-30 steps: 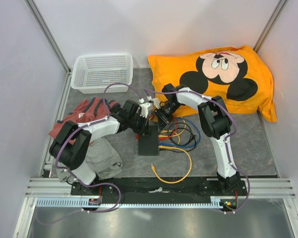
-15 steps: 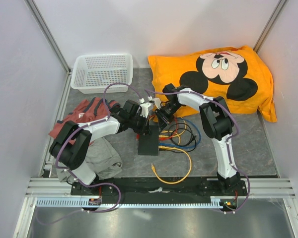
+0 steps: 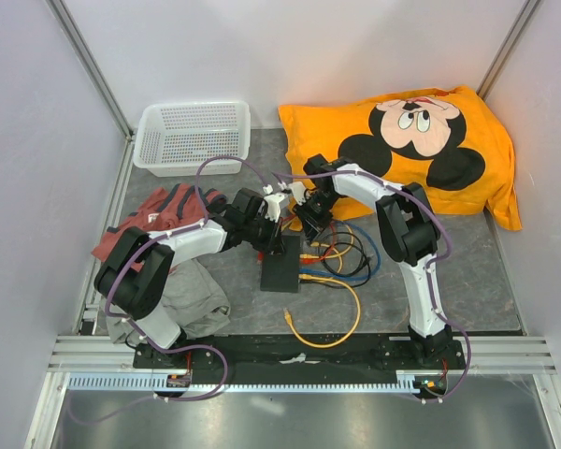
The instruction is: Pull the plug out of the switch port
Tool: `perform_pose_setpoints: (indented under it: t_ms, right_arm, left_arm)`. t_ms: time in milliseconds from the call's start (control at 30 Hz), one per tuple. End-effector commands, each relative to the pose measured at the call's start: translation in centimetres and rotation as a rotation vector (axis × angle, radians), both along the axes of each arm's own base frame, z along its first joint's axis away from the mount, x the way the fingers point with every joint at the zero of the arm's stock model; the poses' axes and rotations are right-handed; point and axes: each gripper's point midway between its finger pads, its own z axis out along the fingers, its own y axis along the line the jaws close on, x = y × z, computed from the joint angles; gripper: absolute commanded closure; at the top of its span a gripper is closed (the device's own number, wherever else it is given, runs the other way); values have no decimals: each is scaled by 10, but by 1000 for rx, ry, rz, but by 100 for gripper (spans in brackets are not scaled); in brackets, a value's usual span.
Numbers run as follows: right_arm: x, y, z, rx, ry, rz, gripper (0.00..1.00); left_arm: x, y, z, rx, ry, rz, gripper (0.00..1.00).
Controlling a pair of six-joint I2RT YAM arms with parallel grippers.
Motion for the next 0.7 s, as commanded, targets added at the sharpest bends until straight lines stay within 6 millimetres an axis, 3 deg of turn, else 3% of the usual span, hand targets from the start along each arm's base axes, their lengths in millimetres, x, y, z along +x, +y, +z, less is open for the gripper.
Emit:
perform_pose_setpoints:
  t_ms: [0,167,400,500,667]
  right_arm:
    - [13,-26,-2,-96,-69,70,100]
    - [6,-38,-3,-131,-73,112,100]
    - [13,-24,5,-82,-75,69,100]
    - [37,-21,26,-80,-199,53,100]
    - [78,-10,107,16,-500,33,100]
  left_arm:
    - [-5,24,-32,138,25,38,98]
    - [-6,23,-34,140,29,30,98]
    - [-6,24,-32,138,22,32,98]
    - [-6,24,-31,138,16,33,98]
    - [-6,23,-30,131,11,31,98]
